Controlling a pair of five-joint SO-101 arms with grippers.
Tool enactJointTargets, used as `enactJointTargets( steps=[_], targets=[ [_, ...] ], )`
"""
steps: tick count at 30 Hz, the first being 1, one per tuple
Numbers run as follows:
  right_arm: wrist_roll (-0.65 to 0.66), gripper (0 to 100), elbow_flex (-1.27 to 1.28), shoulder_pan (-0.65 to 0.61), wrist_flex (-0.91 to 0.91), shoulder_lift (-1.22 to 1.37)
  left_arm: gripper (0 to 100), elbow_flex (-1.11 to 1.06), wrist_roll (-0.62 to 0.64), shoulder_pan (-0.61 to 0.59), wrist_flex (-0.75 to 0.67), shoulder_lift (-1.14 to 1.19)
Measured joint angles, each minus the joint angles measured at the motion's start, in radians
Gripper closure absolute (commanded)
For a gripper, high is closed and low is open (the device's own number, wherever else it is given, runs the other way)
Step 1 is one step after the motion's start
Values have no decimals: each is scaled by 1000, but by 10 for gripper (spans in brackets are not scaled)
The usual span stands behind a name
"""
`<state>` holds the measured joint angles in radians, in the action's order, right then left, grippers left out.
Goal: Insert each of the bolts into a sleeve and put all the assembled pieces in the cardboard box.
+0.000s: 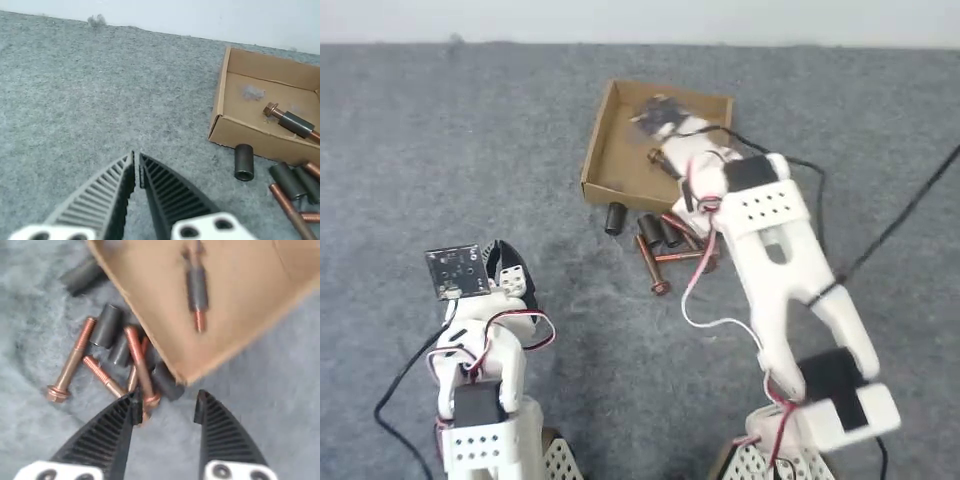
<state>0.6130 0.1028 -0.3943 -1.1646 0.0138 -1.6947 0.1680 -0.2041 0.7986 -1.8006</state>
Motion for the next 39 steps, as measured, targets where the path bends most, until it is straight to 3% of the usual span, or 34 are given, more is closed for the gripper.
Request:
enactJointTargets(
  steps=[4, 10, 20, 23, 29, 39],
  targets=[
    [98, 826, -144, -28, -8, 178, 987, 0, -2, 0, 0, 0],
    [180, 797, -470, -68, -190, 434, 987, 0, -52, 0, 0, 0],
    [224, 798, -905, -94, -304, 770, 987, 0, -54, 29, 0, 0],
    [236, 827, -968, -95, -305, 841, 987, 0, -61, 40, 0, 0],
    [272, 996, -1033, -97, -305, 921, 987, 0, -63, 41, 0, 0],
    [305, 991, -1068, -84, -448, 933, 987, 0, -63, 40, 0, 0]
  ],
)
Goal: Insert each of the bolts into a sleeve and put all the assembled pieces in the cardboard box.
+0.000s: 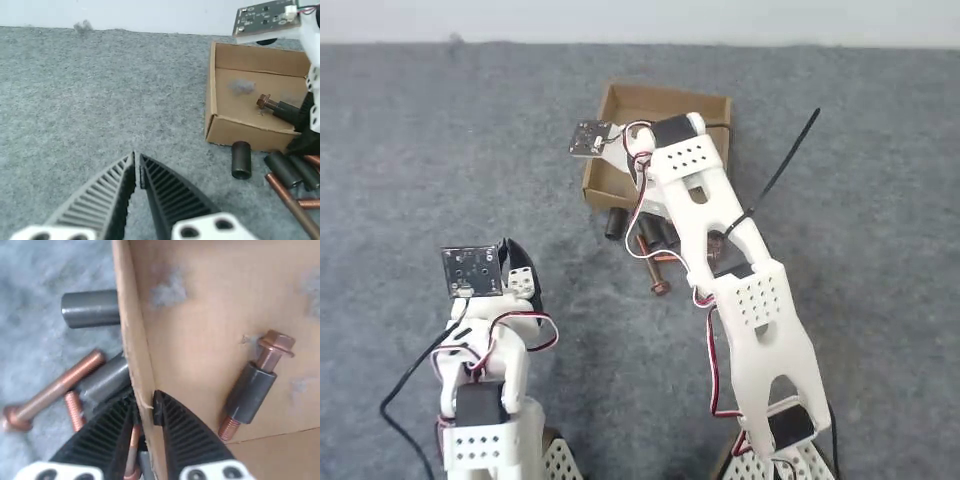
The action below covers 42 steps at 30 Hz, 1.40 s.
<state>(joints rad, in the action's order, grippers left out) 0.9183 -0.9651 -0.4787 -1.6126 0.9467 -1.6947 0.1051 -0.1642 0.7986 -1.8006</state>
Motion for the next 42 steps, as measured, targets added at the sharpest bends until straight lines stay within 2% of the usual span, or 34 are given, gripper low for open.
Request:
enactJointTargets(
  steps=[8, 31, 38, 42],
  targets=[
    [20, 991, -6, 0, -94, 0, 987, 0, 0, 2, 0, 0],
    [-427, 991, 5, 0, -138, -6, 987, 0, 0, 0, 0, 0],
    [-445, 991, 270, -25, -130, -199, 987, 0, 0, 2, 0, 0],
    [-445, 991, 543, -61, -11, -391, 987, 0, 0, 3, 0, 0]
  ],
)
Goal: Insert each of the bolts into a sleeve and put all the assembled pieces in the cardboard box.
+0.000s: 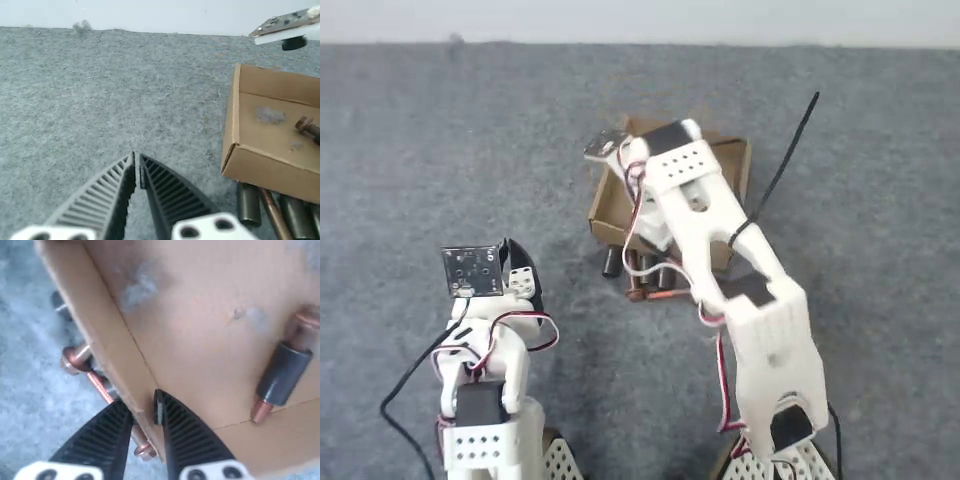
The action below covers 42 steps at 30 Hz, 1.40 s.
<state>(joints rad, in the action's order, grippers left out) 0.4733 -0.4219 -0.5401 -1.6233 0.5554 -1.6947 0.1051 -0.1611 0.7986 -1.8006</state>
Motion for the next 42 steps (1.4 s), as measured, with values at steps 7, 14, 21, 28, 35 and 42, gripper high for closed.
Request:
enactJointTargets(
  steps=[7, 14, 21, 28, 35, 42],
  targets=[
    [0, 852, 387, 9, 232, -249, 987, 0, 0, -3, 0, 0],
    [32, 998, 407, 78, 342, -250, 987, 0, 0, -5, 0, 0],
    [135, 991, 407, 89, 434, -249, 987, 0, 0, 0, 0, 0],
    [239, 991, 407, 89, 503, -147, 987, 0, 0, -2, 0, 0],
    [295, 991, 405, 66, 430, -138, 987, 0, 0, 0, 0, 0],
    [295, 991, 546, 12, 453, -232, 987, 0, 0, -2, 0, 0]
  ],
)
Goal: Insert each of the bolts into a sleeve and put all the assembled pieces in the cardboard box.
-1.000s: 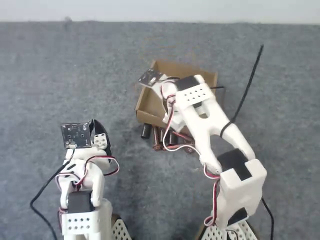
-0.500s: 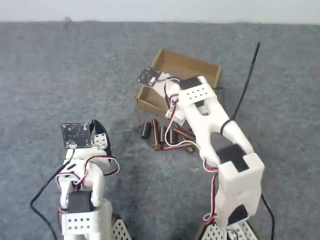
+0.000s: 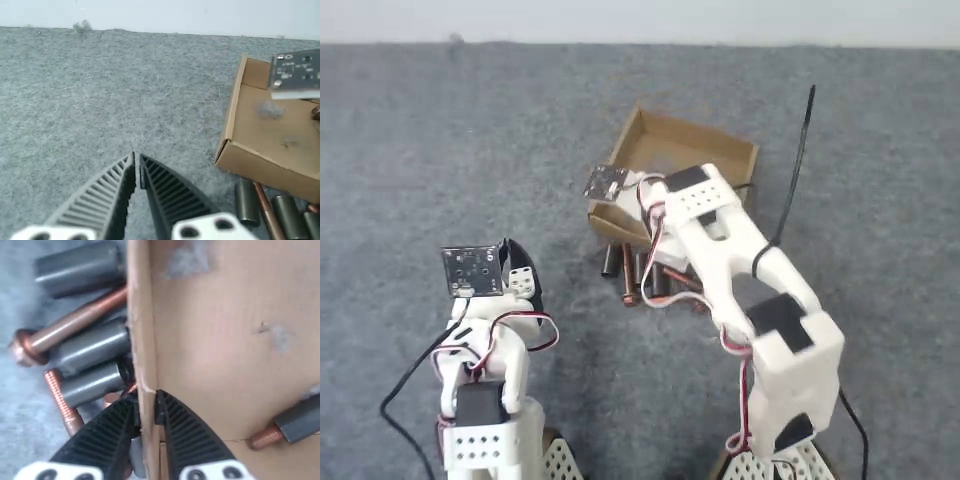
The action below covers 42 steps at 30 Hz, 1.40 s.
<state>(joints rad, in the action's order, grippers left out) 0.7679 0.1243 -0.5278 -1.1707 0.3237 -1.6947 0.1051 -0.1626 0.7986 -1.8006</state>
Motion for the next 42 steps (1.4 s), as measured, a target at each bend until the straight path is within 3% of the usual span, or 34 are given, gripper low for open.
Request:
enactJointTargets(
  steps=[7, 12, 15, 23, 28, 35, 42],
  targets=[
    [-49, 986, 265, -28, 143, -226, 987, 0, 0, 2, 0, 0],
    [-84, 847, 270, 2, 132, -235, 987, 0, 0, -2, 0, 0],
    [-98, 805, 270, 17, 91, -241, 987, 0, 0, 2, 0, 0],
    [-144, 882, 106, 37, -204, -347, 987, 0, 0, -2, 0, 0],
    [-381, 882, 8, 140, -318, -468, 987, 0, 0, 2, 0, 0],
    [-779, 881, 3, 275, -210, -388, 987, 0, 0, -2, 0, 0],
    [-918, 881, 3, 273, -37, -199, 987, 0, 0, 0, 0, 0]
  ],
)
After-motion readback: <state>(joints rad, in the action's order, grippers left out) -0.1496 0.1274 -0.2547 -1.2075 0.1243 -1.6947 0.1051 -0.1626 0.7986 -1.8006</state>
